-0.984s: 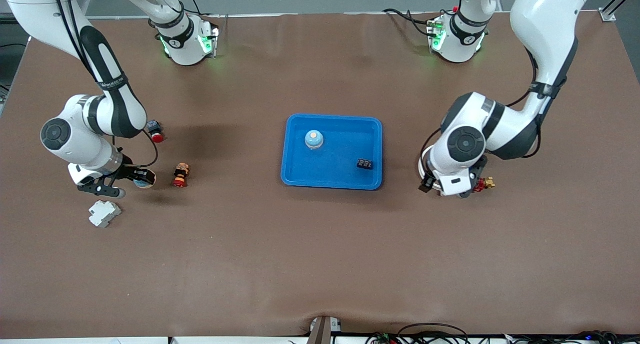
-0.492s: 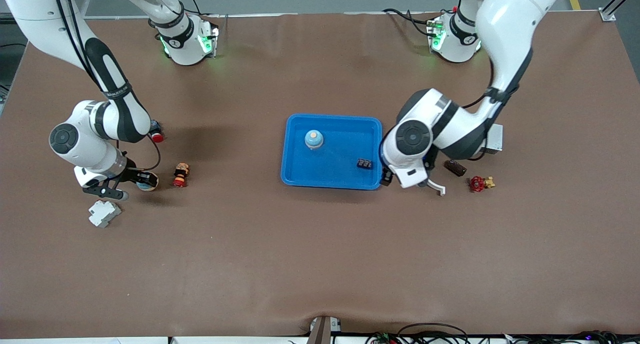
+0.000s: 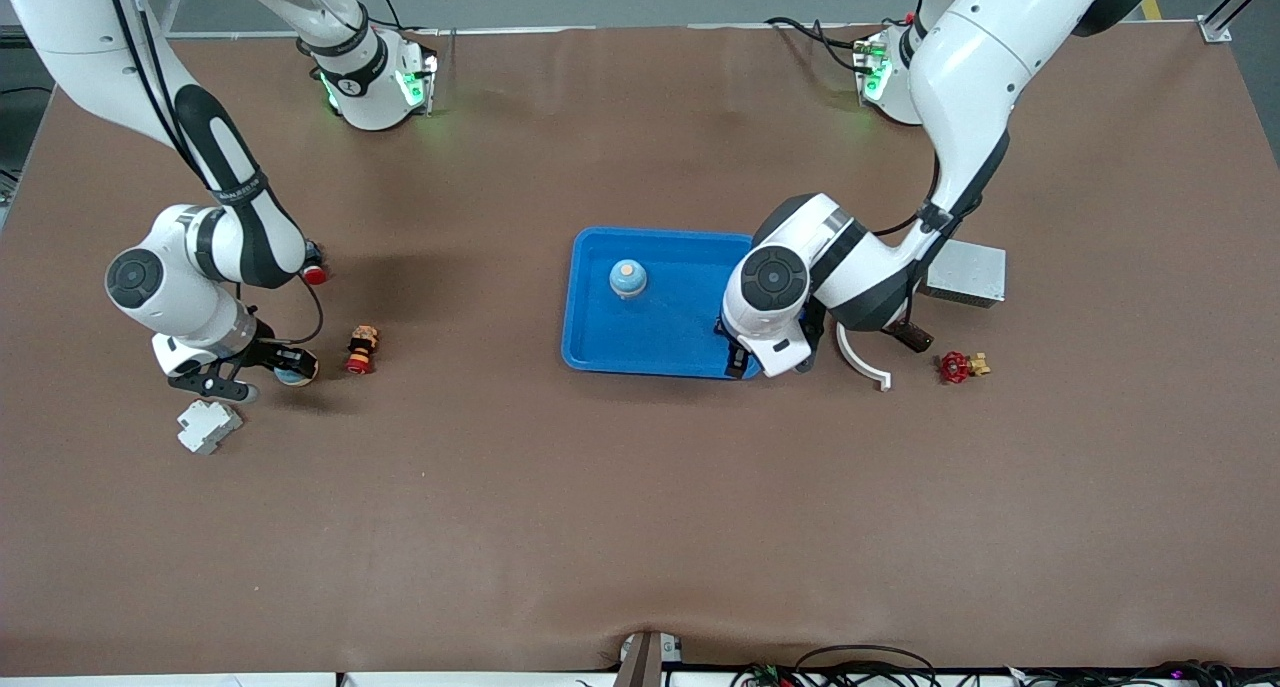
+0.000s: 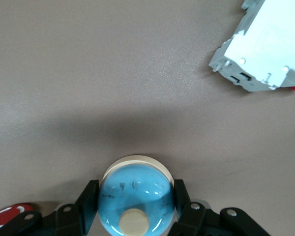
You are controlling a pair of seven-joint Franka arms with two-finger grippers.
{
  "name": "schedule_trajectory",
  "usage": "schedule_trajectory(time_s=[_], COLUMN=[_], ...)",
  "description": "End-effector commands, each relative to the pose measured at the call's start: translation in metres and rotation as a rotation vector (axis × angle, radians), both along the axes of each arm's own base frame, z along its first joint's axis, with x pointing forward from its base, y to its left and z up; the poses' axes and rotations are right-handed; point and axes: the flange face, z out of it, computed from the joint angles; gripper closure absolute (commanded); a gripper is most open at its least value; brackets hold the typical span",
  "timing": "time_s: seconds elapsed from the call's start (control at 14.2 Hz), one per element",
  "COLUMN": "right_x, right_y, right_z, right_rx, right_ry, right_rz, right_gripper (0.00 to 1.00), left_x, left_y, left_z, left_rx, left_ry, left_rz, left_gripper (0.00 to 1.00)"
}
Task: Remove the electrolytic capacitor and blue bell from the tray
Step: 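Grasp the second brown capacitor in the tray with the left gripper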
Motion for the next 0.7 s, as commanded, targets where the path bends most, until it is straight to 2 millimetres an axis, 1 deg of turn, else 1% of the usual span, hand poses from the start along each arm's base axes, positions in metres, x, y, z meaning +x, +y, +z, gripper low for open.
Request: schedule_trajectory(time_s=[0.0,0.21,0.35,0.56,0.63], right_x=[-0.002,-0.002,-0.002,-0.002,-0.002], right_y=[-0.002,-0.003,-0.005,-0.003,-0.003], right_z=[-0.005,-0.007,-0.008,-0.008,-0.008], right_rx=[0.014,0.019,0.025,0.028,0.028], right_ry=[-0.009,-0.008,-0.009,-0.013,-0.013], right_rz=[0.0,-0.012,-0.025,-0.029,-0.029], right_gripper=[1.0,1.0,0.0,0.0,0.0], left_x=[-0.003,-0.018,-0.033,-0.041,-0.043], left_y=[-0.015,-0.029,-0.036,-0.027,-0.028], left_z=[-0.012,-0.03,-0.038,-0.047,-0.047], left_rx=[0.01,0.041,0.057,0.088,0.09], left_ry=[-0.035,-0.035,-0.022,-0.001,0.0], left_rz=[0.026,0.028,0.026,0.027,0.025], left_gripper=[0.0,0.0,0.0,0.0,0.02])
